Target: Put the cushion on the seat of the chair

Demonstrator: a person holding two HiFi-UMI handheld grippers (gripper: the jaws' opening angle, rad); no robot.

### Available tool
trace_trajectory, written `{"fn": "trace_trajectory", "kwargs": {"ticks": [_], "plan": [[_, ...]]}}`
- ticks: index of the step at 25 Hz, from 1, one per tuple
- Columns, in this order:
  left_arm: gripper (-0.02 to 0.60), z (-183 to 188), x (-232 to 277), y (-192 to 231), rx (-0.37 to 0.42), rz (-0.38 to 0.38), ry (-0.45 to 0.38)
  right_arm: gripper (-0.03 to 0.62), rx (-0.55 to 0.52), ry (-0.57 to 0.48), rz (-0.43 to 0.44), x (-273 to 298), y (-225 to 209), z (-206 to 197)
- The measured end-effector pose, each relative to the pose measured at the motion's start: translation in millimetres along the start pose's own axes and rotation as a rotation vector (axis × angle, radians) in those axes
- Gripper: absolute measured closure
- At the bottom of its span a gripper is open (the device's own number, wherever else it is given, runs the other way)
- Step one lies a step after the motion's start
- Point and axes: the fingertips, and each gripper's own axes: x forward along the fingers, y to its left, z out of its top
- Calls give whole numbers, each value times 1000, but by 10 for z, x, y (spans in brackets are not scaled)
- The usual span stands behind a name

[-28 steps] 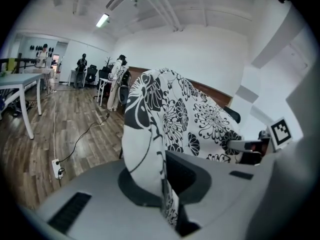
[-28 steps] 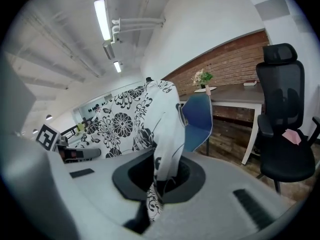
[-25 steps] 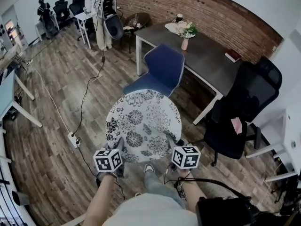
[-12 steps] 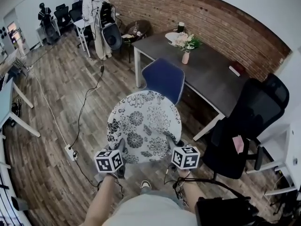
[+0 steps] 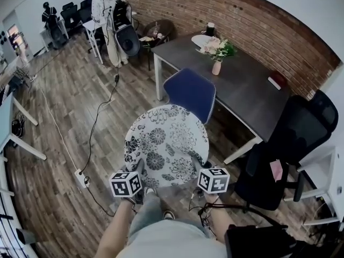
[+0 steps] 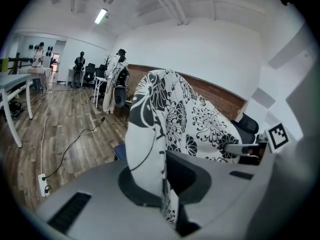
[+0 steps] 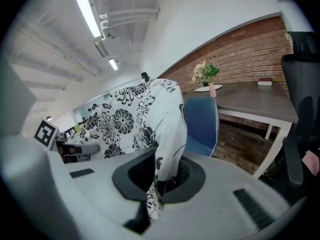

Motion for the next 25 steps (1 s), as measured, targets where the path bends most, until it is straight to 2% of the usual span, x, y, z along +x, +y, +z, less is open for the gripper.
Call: {"fn": "trace_trajectory", "kwargs": {"ticks": [7,15,19,23,25], "plan": [[572,400,681,336,16,-57,22,582,17,-10,-58,640,-126,318],[572,1350,1479,766,72,-129,44,582,77,-37,-142,1351,-221,970],[572,1704,1823,981,64,-161,48,583,98,-30,-181,1656,-248,1199],[572,1900,2157,1153,45,-208,65,583,96,-13,-212,1954,-254,1402],[572,1981,2303,1230,46,-209,74,583,94,-8,-219,2090,-261,1474]]}}
